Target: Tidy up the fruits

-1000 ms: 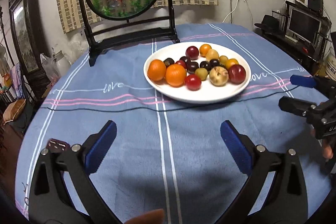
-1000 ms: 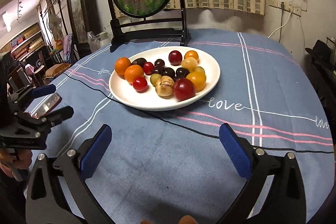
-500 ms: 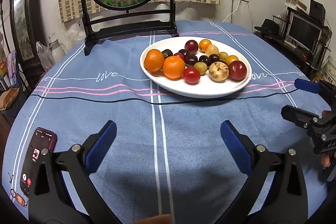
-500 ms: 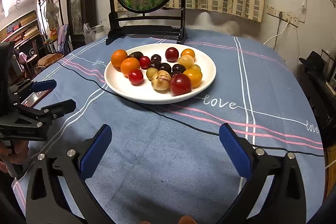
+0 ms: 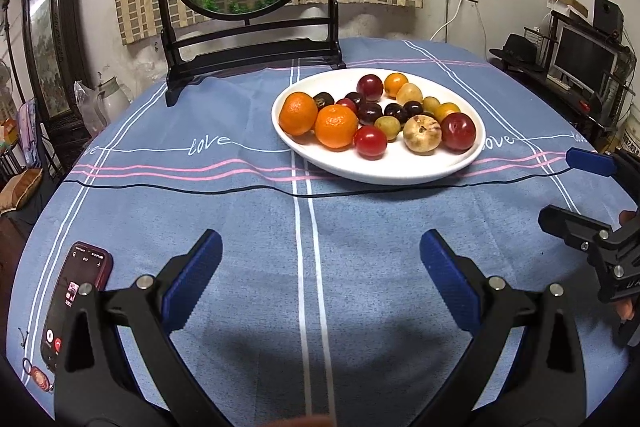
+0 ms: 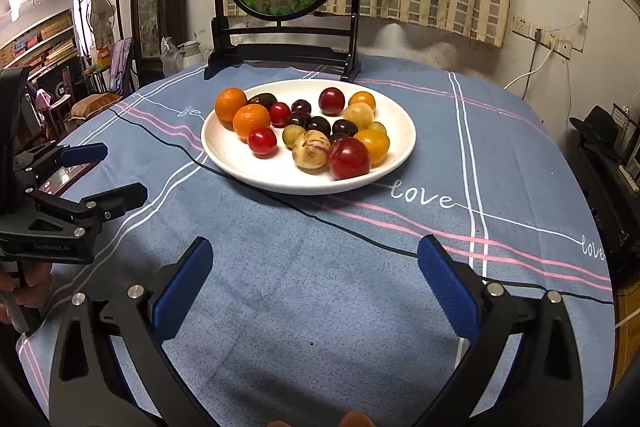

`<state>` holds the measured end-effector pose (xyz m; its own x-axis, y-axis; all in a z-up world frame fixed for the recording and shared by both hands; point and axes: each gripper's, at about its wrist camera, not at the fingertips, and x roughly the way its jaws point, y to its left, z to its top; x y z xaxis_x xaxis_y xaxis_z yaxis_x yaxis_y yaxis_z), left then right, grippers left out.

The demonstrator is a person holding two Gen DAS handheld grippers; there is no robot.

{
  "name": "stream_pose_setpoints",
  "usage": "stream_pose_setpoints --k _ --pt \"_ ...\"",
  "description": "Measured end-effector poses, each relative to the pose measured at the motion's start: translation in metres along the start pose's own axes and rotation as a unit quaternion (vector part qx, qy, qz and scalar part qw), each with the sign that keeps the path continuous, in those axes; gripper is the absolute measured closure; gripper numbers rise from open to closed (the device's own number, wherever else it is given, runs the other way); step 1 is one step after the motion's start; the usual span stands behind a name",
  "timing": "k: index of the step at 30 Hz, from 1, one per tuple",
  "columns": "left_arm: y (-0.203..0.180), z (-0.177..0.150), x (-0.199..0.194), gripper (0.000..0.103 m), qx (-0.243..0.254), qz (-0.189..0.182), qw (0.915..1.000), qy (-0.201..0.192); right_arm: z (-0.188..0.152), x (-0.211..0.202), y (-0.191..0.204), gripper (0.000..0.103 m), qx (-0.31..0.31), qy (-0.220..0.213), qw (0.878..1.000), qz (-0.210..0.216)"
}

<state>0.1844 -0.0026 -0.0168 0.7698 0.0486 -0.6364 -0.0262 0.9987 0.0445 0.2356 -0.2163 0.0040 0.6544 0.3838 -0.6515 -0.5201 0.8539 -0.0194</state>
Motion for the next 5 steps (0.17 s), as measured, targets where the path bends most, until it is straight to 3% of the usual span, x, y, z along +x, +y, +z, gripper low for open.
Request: stream_pose_setpoints --k 5 --pt "0.0010 -0.0004 0.0004 0.002 -0.005 0.001 1.0000 0.000 -0.0007 0.0023 -0.0002 0.001 0.004 0.003 1.000 -0.001"
